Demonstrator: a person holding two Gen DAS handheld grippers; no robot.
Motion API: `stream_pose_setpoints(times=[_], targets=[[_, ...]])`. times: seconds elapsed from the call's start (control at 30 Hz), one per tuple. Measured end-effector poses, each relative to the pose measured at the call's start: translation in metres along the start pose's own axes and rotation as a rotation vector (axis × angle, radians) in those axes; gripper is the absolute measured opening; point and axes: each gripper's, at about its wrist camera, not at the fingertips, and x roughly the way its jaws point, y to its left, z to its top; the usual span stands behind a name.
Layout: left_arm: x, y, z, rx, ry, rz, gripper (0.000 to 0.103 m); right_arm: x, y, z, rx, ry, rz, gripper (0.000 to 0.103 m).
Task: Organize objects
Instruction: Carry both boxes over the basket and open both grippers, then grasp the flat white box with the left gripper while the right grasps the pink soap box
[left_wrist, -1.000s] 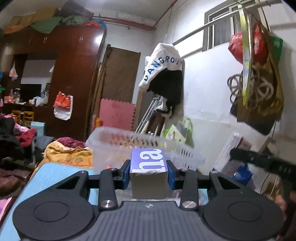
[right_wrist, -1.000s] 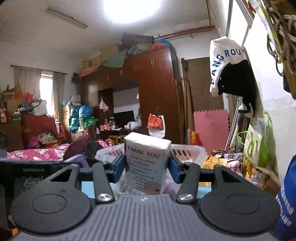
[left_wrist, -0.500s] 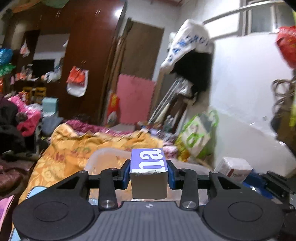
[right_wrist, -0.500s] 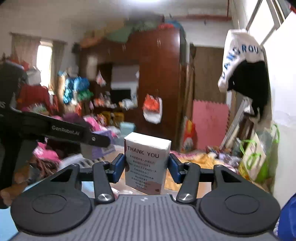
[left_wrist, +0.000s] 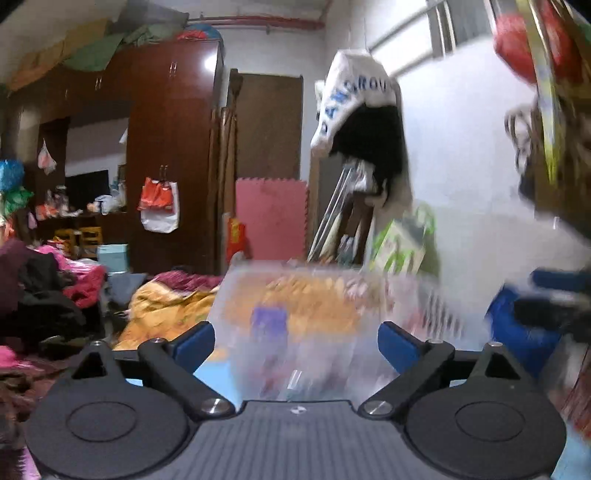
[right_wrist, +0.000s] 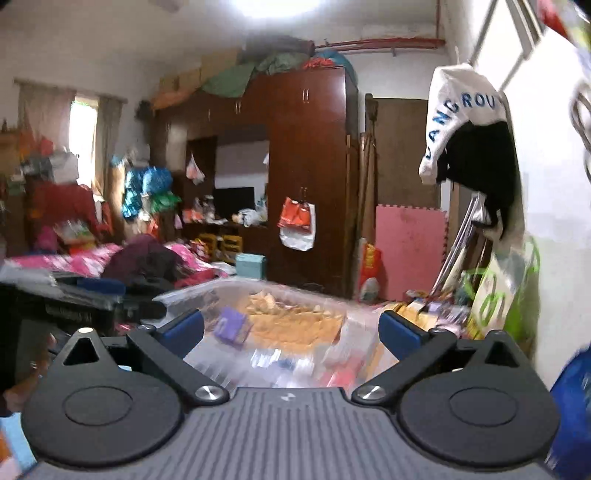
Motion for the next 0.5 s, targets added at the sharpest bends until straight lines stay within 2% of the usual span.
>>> stream_pose_setpoints(times=[0.1,0.17,0.23,0.33,0.5], targets=[[0.019,0.006,-0.030,0.000,0.110,-0.004,0.097,-0.004,0.004,-0.043,0.067,0.057,0.007,0.103],[0.042,0.013,-0.040,-0.021,0.202,-0.034,0.097,0.009,0.006,-0.061,0.112,0.138,0.005,0.103],[0.059,0.018,-0.046,-0.043,0.265,-0.042,0.090,0.030,0.010,-0.070,0.154,0.230,-0.025,0.103],[0.062,0.020,-0.051,-0.039,0.286,-0.036,0.090,0.050,0.014,-0.070,0.183,0.273,-0.006,0.103],[0.062,0.012,-0.056,-0.003,0.288,-0.033,0.090,0.067,0.042,-0.081,0.101,0.338,-0.044,0.101]])
